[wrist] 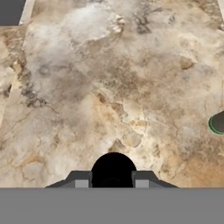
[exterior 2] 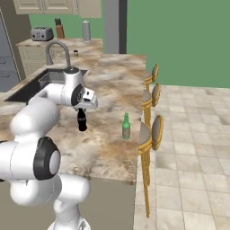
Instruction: Move the drinks to the dining counter.
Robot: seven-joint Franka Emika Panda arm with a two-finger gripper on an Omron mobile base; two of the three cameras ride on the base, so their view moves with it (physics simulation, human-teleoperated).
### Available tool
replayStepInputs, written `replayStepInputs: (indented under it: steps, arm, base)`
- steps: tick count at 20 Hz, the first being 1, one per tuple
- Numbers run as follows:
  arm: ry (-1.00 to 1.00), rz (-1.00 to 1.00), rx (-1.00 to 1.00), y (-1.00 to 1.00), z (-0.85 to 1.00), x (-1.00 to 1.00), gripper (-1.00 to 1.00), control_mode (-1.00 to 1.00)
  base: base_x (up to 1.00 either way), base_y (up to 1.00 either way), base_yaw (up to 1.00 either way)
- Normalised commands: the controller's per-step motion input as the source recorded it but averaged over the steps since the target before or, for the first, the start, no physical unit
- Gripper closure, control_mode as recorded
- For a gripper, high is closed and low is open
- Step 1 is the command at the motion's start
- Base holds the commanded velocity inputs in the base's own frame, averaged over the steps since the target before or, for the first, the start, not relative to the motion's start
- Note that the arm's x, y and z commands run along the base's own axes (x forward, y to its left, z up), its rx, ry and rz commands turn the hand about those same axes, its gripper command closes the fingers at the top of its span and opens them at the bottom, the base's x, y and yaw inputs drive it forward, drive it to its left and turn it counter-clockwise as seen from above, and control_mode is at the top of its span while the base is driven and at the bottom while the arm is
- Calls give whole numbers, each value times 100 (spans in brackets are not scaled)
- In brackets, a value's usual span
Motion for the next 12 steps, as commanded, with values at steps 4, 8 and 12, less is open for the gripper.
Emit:
replayStepInputs:
  steps: [4, 8, 12]
  arm:
    - [0, 0, 0, 0, -35, 18, 100, -100]
    - [0, 0, 0, 0, -24, 15, 100, -100]
    - [0, 0, 0, 0, -28, 8, 100, -100]
  base:
    - [0, 0, 0]
    - [0, 0, 0]
    - [0, 0, 0]
